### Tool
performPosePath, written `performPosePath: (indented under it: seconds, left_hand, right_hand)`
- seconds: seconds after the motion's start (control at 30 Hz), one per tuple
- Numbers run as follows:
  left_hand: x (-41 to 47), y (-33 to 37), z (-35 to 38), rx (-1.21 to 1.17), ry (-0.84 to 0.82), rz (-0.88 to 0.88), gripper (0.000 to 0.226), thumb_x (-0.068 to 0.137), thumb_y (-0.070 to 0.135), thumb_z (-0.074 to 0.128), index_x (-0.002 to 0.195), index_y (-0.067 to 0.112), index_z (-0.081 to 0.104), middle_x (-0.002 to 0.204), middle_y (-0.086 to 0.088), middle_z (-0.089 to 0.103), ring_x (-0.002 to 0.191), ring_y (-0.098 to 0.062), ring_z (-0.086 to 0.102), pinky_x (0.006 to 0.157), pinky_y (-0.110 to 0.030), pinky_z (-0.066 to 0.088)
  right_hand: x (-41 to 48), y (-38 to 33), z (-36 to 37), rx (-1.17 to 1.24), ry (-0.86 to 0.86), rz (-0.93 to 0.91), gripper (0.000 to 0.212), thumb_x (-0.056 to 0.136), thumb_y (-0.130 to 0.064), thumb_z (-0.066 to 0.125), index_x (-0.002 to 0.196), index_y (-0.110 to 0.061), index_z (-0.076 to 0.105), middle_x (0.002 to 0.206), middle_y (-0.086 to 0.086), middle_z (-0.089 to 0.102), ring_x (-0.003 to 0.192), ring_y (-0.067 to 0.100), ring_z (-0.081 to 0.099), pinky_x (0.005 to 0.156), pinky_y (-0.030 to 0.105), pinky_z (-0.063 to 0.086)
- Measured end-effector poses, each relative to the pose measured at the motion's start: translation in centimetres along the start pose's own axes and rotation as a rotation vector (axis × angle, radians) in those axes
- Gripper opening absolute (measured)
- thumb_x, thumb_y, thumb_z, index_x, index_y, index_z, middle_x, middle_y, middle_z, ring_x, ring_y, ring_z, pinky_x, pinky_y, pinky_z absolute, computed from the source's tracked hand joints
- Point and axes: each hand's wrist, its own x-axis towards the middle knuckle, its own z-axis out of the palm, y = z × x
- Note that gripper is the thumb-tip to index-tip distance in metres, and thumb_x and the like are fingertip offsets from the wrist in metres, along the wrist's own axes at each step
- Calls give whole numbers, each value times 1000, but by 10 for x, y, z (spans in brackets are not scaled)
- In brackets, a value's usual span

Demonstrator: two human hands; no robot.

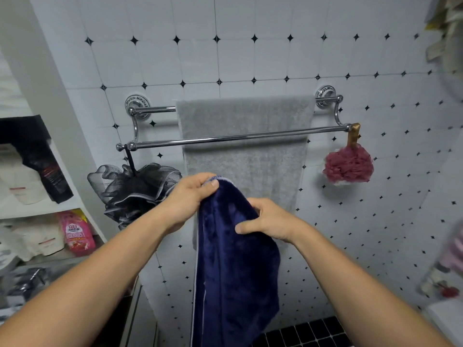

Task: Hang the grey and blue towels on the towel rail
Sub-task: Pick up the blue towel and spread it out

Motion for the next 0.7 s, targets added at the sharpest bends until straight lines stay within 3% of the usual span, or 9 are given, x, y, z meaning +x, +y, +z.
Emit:
performPosePath:
  seconds: [0.07,0.2,0.33,0.4,0.47,0.53,0.6,0.7]
  left_hand:
    - [5,4,-5,-43,134,24,20,100,10,49,92,6,66,73,0,68,64,-10,62,63,-19,51]
    - [12,6,-17,-43,289,50,20,99,13,51,96,5,69,84,-12,66,73,-20,61,73,-30,50]
    - [12,-4,-21,-13,357,52,24,98,14,53,86,15,74,79,-4,69,70,-14,62,69,-26,51]
    - [12,-10,-19,-31,372,33,29,98,14,53,79,19,74,73,3,70,65,-9,62,64,-20,51]
    - [12,-14,-16,-60,385,21,32,98,13,52,75,19,73,67,8,69,60,-5,62,59,-16,50]
    - [13,-14,-11,-82,386,20,29,99,13,51,78,13,71,68,5,67,62,-7,60,58,-16,50]
    - [15,-13,-4,-105,379,23,25,99,12,50,83,9,69,68,3,67,62,-8,59,59,-16,50]
    - [18,-11,8,-112,377,30,24,99,13,50,85,3,67,70,-1,67,64,-10,59,64,-20,49]
  right_hand:
    - [-5,21,-2,-30,-56,86,35,70,-9,82,104,-12,71,106,8,75,98,24,71,89,37,56]
    - [-21,60,-18,-64,-82,194,30,67,-12,84,94,-17,74,96,0,77,91,19,72,85,33,58]
    - [-33,78,-43,-147,102,213,27,67,-15,82,93,-13,71,92,2,75,84,17,71,87,46,56]
    - [-36,77,-50,-203,189,142,32,69,-18,78,100,-24,68,94,-6,71,80,11,67,85,46,56]
    - [-38,71,-52,-297,200,55,56,76,-21,72,122,-49,54,114,-14,63,92,7,63,87,35,53]
    - [-37,62,-47,-499,198,-27,70,80,-24,66,131,-61,37,125,-18,51,105,5,56,91,28,47]
    - [-34,53,-36,-572,256,-173,58,81,-21,65,125,-54,47,122,-17,48,108,3,52,92,24,43]
    - [-30,40,-10,-463,348,-427,21,78,-12,68,90,-29,66,104,-8,56,99,7,57,87,25,47]
